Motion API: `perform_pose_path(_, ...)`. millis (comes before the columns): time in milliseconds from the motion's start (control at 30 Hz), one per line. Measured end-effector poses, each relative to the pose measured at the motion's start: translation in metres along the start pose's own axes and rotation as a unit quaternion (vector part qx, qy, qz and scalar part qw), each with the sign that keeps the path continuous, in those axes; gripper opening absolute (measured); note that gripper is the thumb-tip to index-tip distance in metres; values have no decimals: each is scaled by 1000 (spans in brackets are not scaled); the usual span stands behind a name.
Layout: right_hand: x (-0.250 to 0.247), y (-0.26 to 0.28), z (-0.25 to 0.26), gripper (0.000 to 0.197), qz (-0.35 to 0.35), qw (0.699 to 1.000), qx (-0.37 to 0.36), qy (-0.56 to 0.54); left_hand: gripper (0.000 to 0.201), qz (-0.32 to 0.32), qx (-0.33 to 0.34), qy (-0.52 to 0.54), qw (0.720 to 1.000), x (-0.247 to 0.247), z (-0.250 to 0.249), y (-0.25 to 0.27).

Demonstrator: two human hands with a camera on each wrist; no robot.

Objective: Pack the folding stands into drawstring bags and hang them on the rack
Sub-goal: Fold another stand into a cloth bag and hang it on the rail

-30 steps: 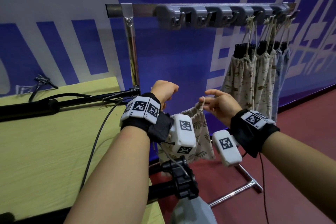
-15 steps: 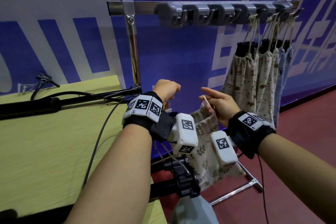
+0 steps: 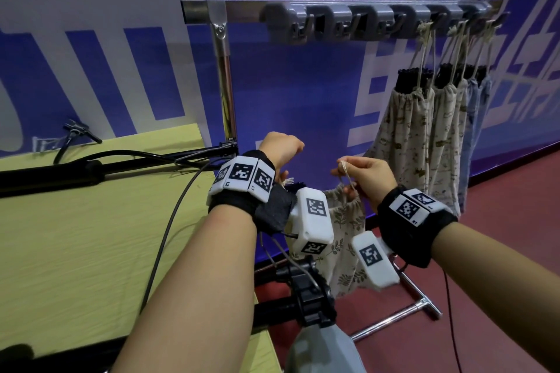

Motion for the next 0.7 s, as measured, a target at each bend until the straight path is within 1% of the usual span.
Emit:
perform_pose_path(67,0,-1,-2,22,-19,1000,7,-19,22,-4,-2,-48,999,-3,1,-2)
perform_pose_path(100,0,-2,-1,25,-31,999,9,-30,19,-2,-5,-82,997,-3,2,-1)
perform_pose_path(133,-2,-2,-1,26,-45,998,6,-40,10,0,-8,-122,992,-3,3,1)
perform_pose_path(167,-3,-2,0,28,-59,997,-1,-49,12,-4,-11,-158,987,-3,4,1)
perform_pose_path(233,-7,-2,2,34,-81,996,-22,-40,15,-11,2,-243,970,-2,5,-1)
perform_pose_path(300,-9,-1,4,42,-98,995,-34,13,14,-9,13,-312,950,3,5,-4)
perform_pose_path(333,-9,-1,4,44,-102,994,-32,22,22,-10,20,-344,939,4,5,-6)
perform_pose_path(400,-7,-3,2,43,-98,995,-19,-10,30,-36,33,-400,915,1,4,-5)
perform_pose_path(500,-1,-4,7,42,-90,996,-11,-25,28,-76,81,-444,889,-3,-7,0)
perform_pose_path(567,2,-6,12,42,-89,996,-16,-28,25,-88,106,-478,867,-2,-12,1)
perform_pose_path(600,2,-7,14,42,-92,995,-18,-23,23,-94,117,-486,861,-2,-15,2)
perform_pose_path(667,2,-10,17,43,-98,995,-22,-5,19,-108,134,-482,859,-5,-21,4)
perform_pose_path(700,1,-11,18,43,-99,995,-21,4,18,-115,137,-473,863,-7,-21,5)
Point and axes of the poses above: each hand's wrist, its own y-axis away from the middle knuckle, its own x-axis out of the palm, z = x × y, the point moved 8 cm from there along -y, towards the middle knuckle, and after that the axes turned 2 degrees about y, right-handed, at the moved point
